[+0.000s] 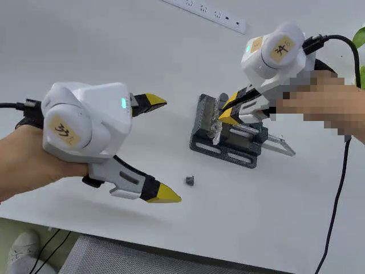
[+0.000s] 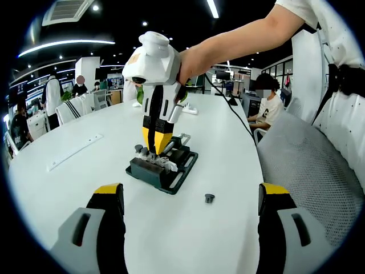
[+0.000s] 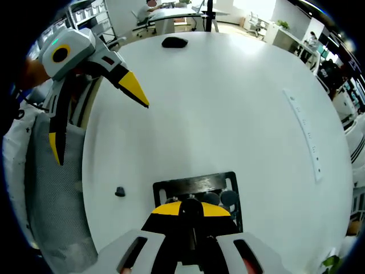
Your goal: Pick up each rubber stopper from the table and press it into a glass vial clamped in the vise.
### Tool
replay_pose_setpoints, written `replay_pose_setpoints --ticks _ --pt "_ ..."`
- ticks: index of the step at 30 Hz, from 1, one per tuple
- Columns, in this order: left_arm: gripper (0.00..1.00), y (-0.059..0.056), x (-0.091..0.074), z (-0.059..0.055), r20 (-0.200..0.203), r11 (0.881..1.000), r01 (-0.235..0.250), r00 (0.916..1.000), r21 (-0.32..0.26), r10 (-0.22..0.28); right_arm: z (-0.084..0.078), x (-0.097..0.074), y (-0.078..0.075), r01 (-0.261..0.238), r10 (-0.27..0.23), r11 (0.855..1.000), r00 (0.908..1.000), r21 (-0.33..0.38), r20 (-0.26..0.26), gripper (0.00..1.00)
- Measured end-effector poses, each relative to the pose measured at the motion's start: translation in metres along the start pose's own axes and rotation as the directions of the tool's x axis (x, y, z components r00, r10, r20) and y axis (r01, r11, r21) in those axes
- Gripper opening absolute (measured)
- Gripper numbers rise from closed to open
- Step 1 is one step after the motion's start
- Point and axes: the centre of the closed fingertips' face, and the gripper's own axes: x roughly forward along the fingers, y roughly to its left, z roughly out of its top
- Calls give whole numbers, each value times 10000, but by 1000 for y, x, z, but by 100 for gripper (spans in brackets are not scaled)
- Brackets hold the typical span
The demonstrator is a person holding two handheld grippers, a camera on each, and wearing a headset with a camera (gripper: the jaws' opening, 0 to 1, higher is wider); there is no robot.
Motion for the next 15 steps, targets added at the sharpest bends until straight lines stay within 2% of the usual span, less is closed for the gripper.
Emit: replay_pose_setpoints --ticks 8,15 --pt "98 -1 0 -1 -41 10000 66 10000 16 -66 0 0 0 87 -87 9999 10000 -64 28 6" --pt "97 -3 0 -3 -66 10000 75 9999 -45 -75 0 1 -2 59 -73 9988 9996 -477 -281 6"
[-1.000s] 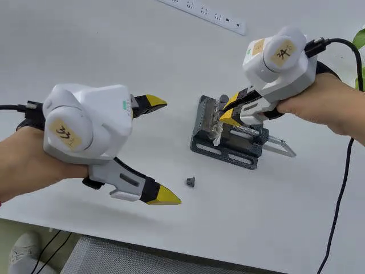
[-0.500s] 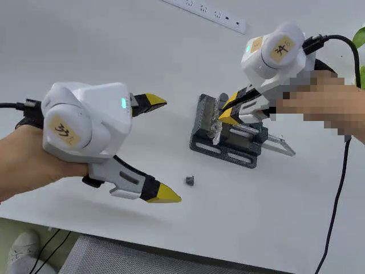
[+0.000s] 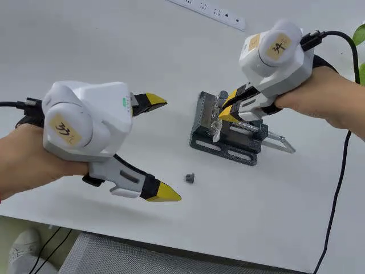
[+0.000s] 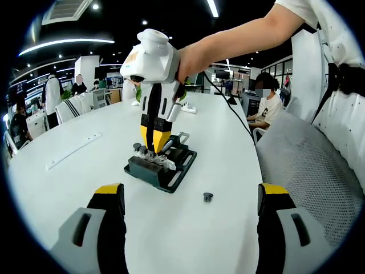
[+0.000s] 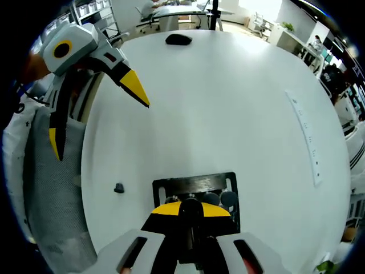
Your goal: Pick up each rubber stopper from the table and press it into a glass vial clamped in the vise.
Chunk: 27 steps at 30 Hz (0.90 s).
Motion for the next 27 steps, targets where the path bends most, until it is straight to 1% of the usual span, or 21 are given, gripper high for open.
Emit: replay_pose_setpoints --ticks 3,5,11,12,13,14,16,17,21,22,27 --pt "97 0 0 -1 -18 10000 -8 10000 -13 8 0 1 2 45 -54 9993 9997 -360 -259 6" --pt "97 1 0 -1 -9 10000 -29 10000 -42 29 0 2 0 37 -52 9990 9994 -452 -344 6" --pt "96 0 1 -1 -2 10000 13 10000 -48 -13 1 1 3 17 -23 9995 9998 -316 -191 6" --pt "96 0 1 0 16 10000 11 10000 -33 -11 1 1 3 15 -28 9980 9998 -628 -214 6" --pt "96 0 1 0 21 10000 18 10000 -48 -18 1 1 3 17 -37 9968 9997 -796 -254 6" --pt "96 0 2 0 27 10000 21 10000 -59 -21 1 1 3 31 -51 9976 9996 -687 -288 6" --pt "96 0 2 0 28 10000 25 10000 -57 -25 0 1 4 37 -90 9937 9989 -1121 -467 5" --pt "96 0 2 -1 24 10000 28 10000 -59 -28 2 1 7 35 -97 9932 9986 -1165 -525 5" --pt "96 -1 1 -2 -4 10000 21 10000 -67 -21 2 0 4 -42 -37 9931 9977 -1170 -670 5" --pt "96 -1 1 -2 -18 10000 28 10000 -80 -28 1 0 3 -77 3 9945 9975 -1041 -709 5" --pt "96 -1 2 -3 39 9999 45 10000 -112 -44 1 0 4 -262 163 9938 9957 -1078 -916 5"
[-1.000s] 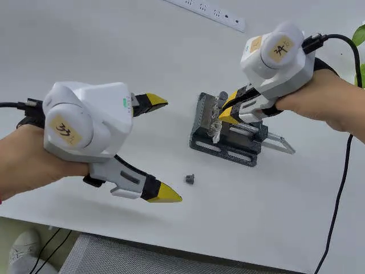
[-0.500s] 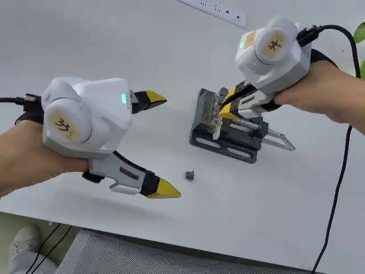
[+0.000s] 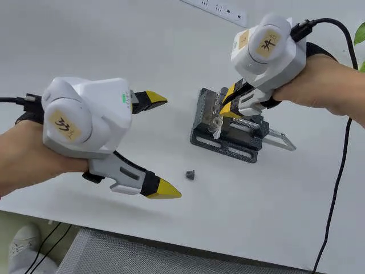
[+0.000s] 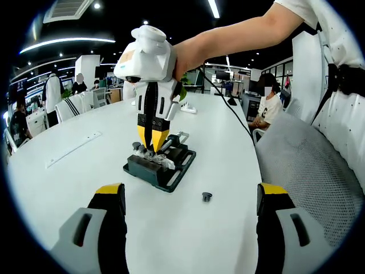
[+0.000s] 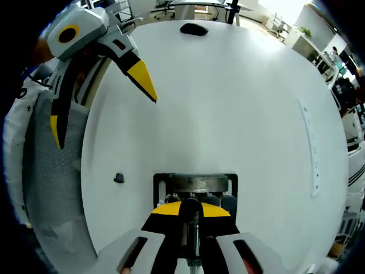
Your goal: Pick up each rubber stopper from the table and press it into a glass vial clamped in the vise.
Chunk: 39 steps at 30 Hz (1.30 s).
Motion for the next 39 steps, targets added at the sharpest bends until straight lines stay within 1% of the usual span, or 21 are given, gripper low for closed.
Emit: replay_pose_setpoints --ticks 5,10,18,28,39 --pt "95 0 1 2 48 10000 43 10000 28 -43 1 0 -2 -161 158 9998 9995 -93 -273 5" --pt "96 0 2 4 62 9999 67 10000 82 -68 0 0 -3 -219 213 9996 9990 -150 -404 6" --pt "95 -1 2 6 46 9998 132 9999 116 -133 1 0 -3 -194 191 9998 9994 -88 -274 7" --pt "95 0 1 3 -14 9999 92 10000 56 -92 1 0 -1 -123 123 9999 9999 89 -1 7" --pt "94 -1 1 5 22 9999 105 9999 37 -105 1 0 0 -132 129 9998 9998 151 167 8"
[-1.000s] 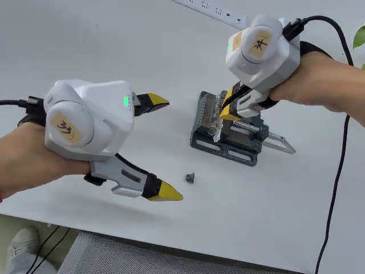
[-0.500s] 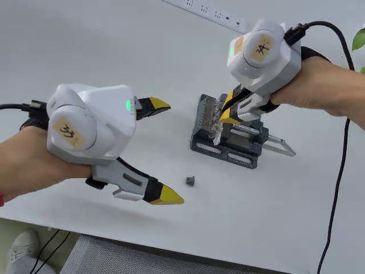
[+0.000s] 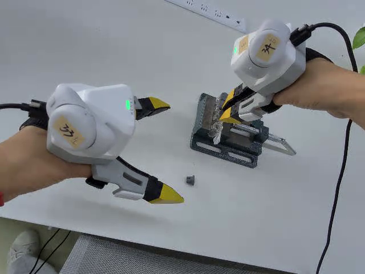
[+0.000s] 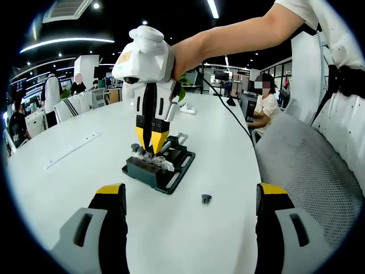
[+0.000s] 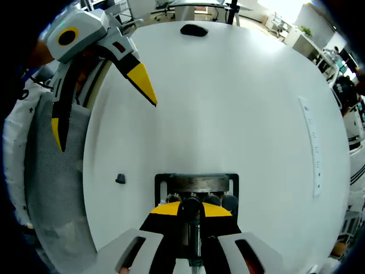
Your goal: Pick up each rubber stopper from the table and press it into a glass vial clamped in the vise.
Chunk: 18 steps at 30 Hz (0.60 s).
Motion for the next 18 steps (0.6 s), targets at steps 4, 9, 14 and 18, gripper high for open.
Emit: replay_pose_setpoints --ticks 4,9,14,18 --pt "94 1 0 -1 -11 10000 -5 10000 9 5 0 -1 1 20 -20 10000 10000 18 40 9" --pt "93 -1 0 -1 -22 10000 24 10000 -13 -24 0 -3 1 41 -42 10000 9999 59 102 9" --pt "93 -1 0 0 -3 10000 17 10000 -25 -17 0 -3 2 96 -96 9999 9999 57 141 9" --pt "93 0 0 -1 14 10000 19 10000 -28 -19 1 -4 0 111 -113 9999 9997 103 217 9"
